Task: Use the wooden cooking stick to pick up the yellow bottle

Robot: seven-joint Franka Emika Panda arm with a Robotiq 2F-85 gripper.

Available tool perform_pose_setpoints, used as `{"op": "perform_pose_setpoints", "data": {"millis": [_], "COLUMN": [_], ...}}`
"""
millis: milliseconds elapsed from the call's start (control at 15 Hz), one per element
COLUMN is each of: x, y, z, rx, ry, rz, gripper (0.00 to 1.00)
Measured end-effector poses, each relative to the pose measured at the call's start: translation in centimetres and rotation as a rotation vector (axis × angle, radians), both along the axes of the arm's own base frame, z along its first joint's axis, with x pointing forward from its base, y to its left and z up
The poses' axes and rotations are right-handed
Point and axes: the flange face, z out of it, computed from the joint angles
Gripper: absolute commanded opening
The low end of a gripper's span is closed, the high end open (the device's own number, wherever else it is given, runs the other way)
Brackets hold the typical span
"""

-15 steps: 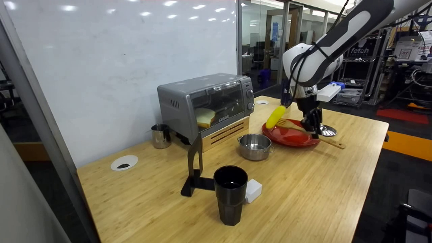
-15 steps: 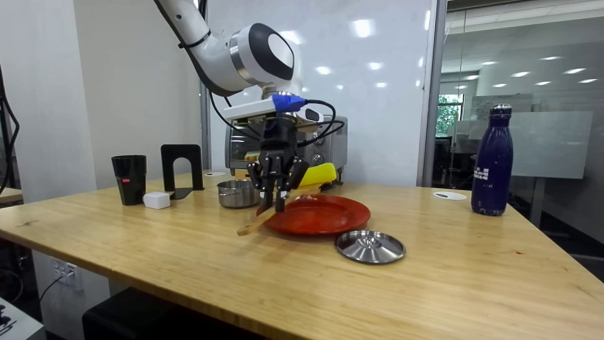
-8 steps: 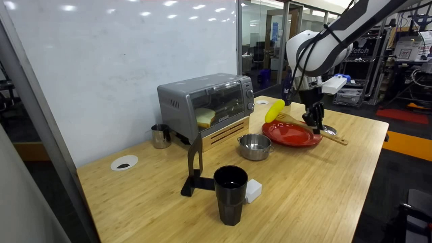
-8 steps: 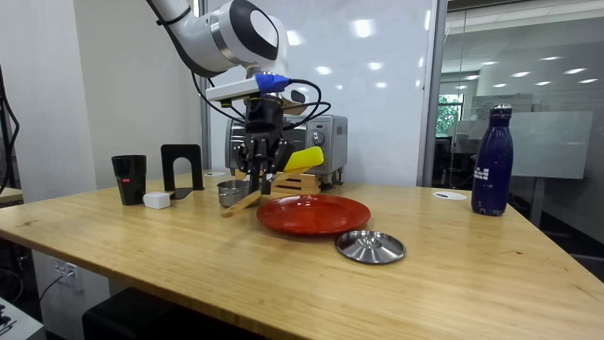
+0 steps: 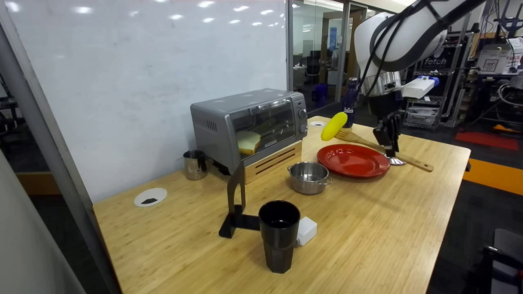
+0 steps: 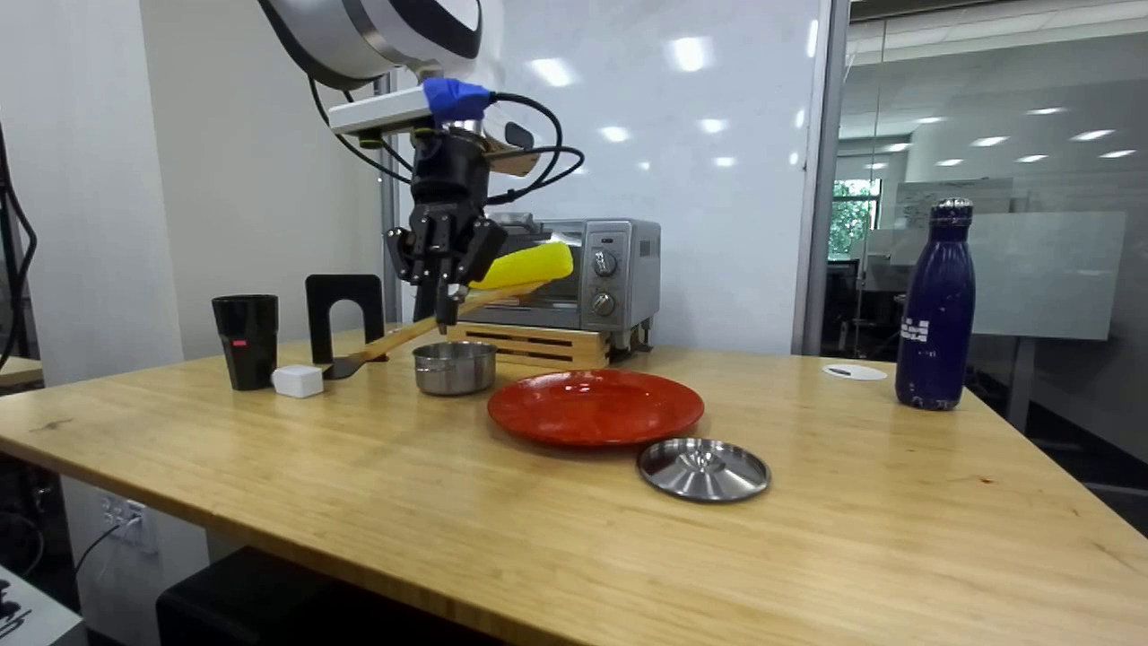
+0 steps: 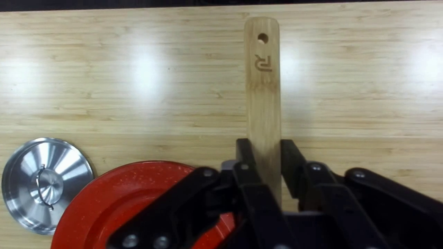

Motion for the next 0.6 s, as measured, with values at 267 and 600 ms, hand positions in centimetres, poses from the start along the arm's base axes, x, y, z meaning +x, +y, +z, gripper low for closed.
{"op": "perform_pose_setpoints", "data": {"millis": [267, 600], "x": [-1.7, -3.6], "y": [2.4, 5.1], "z": [2.3, 4.5], "rx": [0.031, 0.081], "ry": [-0.006, 0.012], "rz": [0.013, 0.023], "gripper": [0.06, 0.06]}}
